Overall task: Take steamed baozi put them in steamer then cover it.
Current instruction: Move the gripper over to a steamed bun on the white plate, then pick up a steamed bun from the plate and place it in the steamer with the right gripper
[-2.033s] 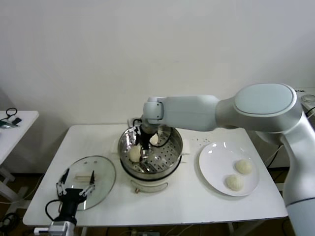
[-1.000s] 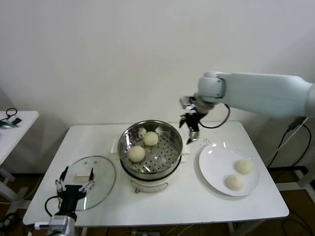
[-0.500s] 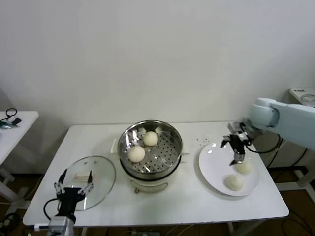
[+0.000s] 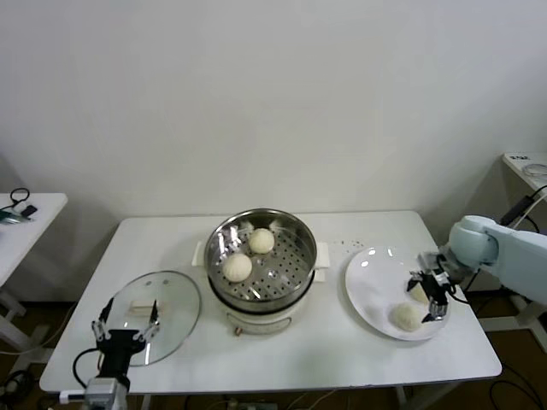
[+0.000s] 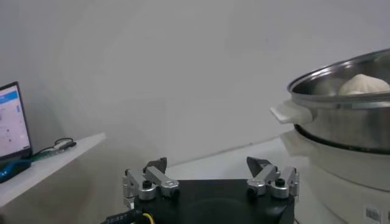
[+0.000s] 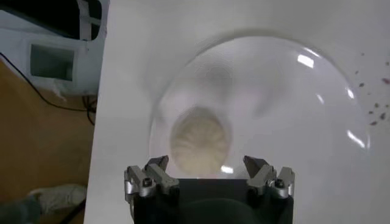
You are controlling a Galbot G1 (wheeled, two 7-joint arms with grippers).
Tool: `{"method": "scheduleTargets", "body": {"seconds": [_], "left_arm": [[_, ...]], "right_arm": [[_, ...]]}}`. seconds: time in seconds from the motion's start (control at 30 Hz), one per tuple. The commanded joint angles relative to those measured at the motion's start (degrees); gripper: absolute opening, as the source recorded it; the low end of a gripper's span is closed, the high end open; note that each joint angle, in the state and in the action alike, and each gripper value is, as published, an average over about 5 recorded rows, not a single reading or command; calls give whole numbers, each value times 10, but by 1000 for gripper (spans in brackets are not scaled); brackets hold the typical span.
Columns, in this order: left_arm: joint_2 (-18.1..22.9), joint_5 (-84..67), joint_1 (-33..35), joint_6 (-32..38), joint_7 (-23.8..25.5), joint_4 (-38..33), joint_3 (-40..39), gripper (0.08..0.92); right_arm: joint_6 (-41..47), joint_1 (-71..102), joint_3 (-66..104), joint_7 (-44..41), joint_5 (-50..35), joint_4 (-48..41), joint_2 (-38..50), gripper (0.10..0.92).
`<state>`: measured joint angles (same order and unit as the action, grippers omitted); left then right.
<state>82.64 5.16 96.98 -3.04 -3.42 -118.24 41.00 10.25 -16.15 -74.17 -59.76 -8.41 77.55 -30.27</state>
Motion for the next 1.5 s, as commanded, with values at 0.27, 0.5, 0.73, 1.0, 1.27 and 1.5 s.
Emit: {"method": "scheduleTargets", "body": {"seconds": [0.27,0.5,0.73,1.0,1.27,1.5], "left_arm": [[-1,3,-2,0,0,12,3,823],[-2,4,-6,0,0,17,3,823],[-3,6,-10,-1,-1,20,3,823],[-3,8,-10,-1,-2,20,1,823],[-4,9,-7,0,-3,15,0,823],[-3,11,-1,2,-3,15,-1,823]], "right_arm": [[-4,66,28,-5,22,-45,-43,823],[-6,65,27,-9,21,-55,-49,821],[-11,61,25,-15,22,-61,-52,740],[-24,53,26,-17,23,-65,-53,681],[-124,-60,-24,-46,35,-51,-76,685],[-229,-220,-85,-74,30,-25,-133,683]]}}
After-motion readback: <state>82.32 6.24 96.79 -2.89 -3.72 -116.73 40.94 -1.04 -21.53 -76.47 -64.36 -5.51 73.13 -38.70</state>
